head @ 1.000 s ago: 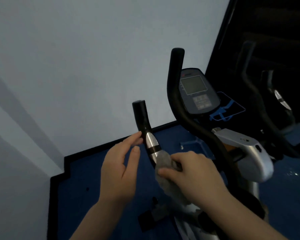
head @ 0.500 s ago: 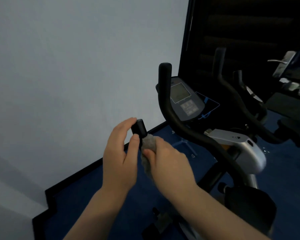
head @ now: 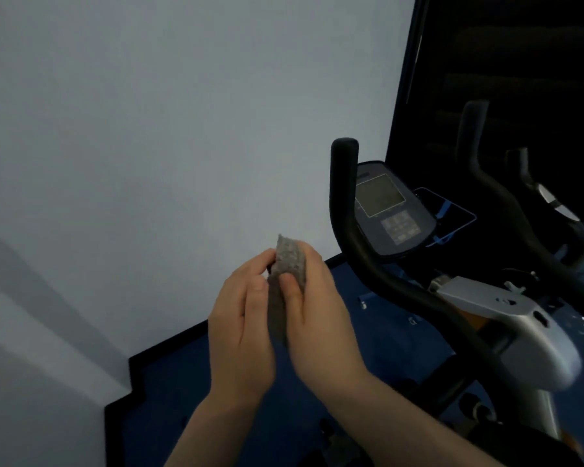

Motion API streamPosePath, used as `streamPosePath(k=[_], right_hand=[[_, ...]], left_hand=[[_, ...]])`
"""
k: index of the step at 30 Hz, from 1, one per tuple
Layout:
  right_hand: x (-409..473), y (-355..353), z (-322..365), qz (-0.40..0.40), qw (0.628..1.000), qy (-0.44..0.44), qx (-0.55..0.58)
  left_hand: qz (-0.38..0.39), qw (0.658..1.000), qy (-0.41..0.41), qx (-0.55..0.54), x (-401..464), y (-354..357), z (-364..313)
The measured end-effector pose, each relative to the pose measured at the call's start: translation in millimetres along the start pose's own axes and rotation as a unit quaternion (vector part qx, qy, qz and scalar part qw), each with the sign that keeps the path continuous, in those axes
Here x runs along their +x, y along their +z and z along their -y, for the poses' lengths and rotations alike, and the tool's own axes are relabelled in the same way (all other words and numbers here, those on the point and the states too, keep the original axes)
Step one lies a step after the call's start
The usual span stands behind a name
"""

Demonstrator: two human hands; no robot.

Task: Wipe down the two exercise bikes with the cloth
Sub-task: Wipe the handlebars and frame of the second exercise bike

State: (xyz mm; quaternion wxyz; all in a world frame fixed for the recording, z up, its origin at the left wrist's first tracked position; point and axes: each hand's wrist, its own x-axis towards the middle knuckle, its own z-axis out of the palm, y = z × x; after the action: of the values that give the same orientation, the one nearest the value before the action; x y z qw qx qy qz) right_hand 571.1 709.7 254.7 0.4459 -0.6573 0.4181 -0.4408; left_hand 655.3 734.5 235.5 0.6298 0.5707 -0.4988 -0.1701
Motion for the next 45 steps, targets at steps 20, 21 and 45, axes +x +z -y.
streamPosePath(k=[20,21,45], right_hand=[[-8.7,11.3,3.0,-0.078,0.917,-0.081,-0.383],[-13.3,11.0,1.5,-0.091,0.919,-0.063,-0.377],[-117.2,-8.9,-34.2,-0.109,0.839,0.087,-0.526]], left_hand=[[0.171,0.984,0.001,-0.057,20.1,-36.3,-3.8],[0.188,0.981,0.001,-0.055,21.2,-36.9,-2.0],[0.334,0.886,0.267,0.177,-20.4,-8.3,33.0]])
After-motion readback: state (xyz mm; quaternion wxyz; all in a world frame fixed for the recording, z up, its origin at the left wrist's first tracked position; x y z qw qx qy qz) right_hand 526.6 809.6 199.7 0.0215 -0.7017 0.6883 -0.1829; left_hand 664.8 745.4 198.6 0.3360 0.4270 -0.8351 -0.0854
